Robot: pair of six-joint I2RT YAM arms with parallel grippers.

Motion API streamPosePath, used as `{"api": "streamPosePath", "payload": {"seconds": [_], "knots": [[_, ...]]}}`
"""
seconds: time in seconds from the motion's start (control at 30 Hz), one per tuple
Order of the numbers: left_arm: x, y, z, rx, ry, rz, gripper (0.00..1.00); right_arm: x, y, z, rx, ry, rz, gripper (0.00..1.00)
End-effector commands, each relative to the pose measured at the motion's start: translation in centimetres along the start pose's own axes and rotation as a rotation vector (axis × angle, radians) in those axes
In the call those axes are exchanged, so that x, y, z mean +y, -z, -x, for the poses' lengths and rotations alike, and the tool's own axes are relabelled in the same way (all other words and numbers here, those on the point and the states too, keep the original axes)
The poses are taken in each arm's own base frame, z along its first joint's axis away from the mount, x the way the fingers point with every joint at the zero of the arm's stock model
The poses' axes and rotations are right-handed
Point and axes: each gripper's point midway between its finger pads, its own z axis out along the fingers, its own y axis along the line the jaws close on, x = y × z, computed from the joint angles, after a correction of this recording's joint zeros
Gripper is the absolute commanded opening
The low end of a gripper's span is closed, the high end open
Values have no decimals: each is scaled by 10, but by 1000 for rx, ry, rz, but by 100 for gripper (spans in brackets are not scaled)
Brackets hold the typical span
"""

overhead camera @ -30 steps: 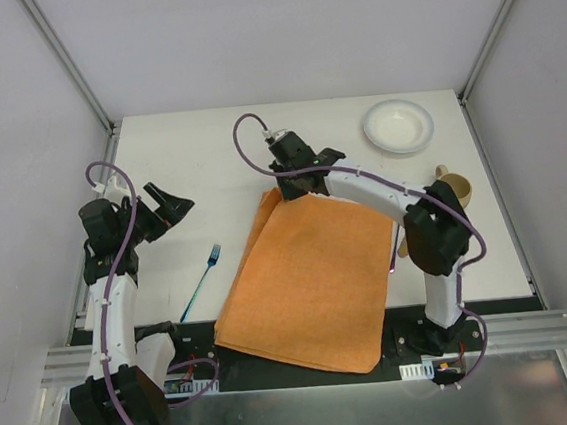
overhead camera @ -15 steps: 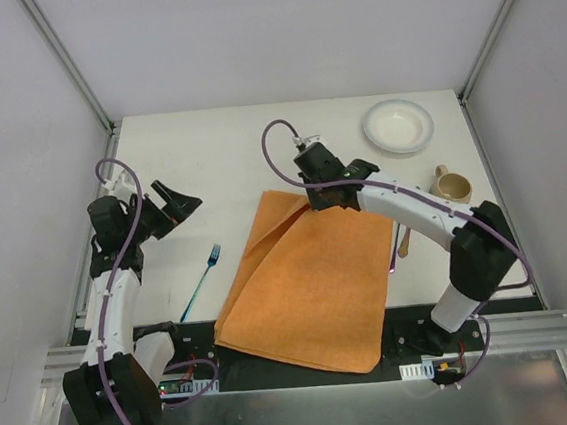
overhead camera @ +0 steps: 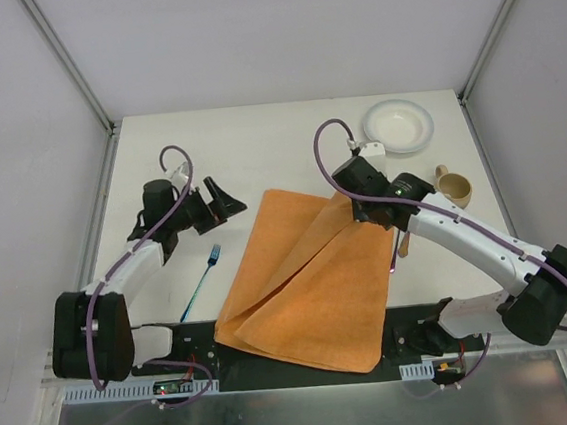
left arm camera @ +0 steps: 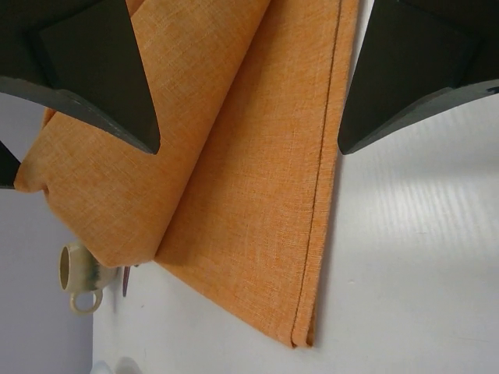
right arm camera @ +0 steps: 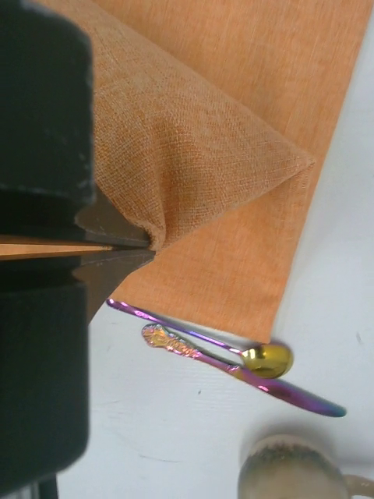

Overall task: Set the dinner table for one person
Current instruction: Flatten out the napkin at the center of the board.

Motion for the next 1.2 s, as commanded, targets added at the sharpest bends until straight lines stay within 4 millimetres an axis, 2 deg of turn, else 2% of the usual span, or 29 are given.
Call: {"api": "streamPosePath", "payload": {"seconds": [0.0, 0.03, 0.07, 0.1, 0.17, 0.2, 0.27, 0.3, 0.33, 0.4, 0.43, 0.5, 0.53, 0.57, 0.6, 0.67, 0.7, 0.83, 1.03, 1.17], "knots": [[-36, -31, 16, -21, -137, -57, 99, -35, 11, -16, 3, -19, -109, 1], [-30, -41, 14, -7, -137, -30, 99, -35, 12, -18, 5, -30, -101, 1], [-33, -47, 10, 7, -165, -30, 99, -33, 12, -20, 8, -40, -81, 1], [-37, -52, 14, 1, -185, -27, 99, -34, 13, -25, 11, -43, -73, 1], [-28, -65, 14, 10, -224, 20, 99, -31, 13, -30, 17, -55, -42, 1], [-37, -71, 19, 9, -252, 14, 99, -30, 11, -35, 27, -52, -35, 1], [-27, -85, 18, 35, -289, 62, 99, -26, 14, -37, 21, -61, 10, 1], [-36, -91, 27, 25, -320, 54, 99, -25, 15, -38, 18, -65, 26, 1], [-25, -99, 22, 60, -318, 90, 99, -25, 15, -41, 19, -67, 36, 1], [-27, -108, 32, 57, -362, 104, 98, -25, 16, -43, 19, -76, 47, 1], [-15, -115, 27, 92, -366, 132, 98, -26, 16, -46, 22, -75, 49, 1], [-15, -123, 34, 101, -387, 148, 98, -25, 18, -46, 18, -86, 64, 1], [-6, -130, 30, 128, -399, 170, 97, -25, 19, -46, 16, -90, 73, 1], [1, -131, 27, 154, -396, 196, 96, -24, 20, -47, 17, -92, 81, 1], [-2, -134, 33, 150, -407, 199, 96, -24, 21, -46, 12, -97, 88, 1], [11, -137, 28, 193, -413, 243, 94, -22, 23, -45, 6, -103, 103, 1], [9, -139, 32, 193, -421, 245, 93, -22, 24, -46, 6, -102, 107, 1], [21, -144, 25, 241, -427, 282, 90, -21, 24, -45, -4, -107, 119, 1], [21, -154, 5, 318, -433, 273, 86, -21, 23, -46, -5, -110, 121, 1], [12, -163, -11, 368, -431, 230, 85, -22, 23, -46, -9, -108, 119, 1]]}}
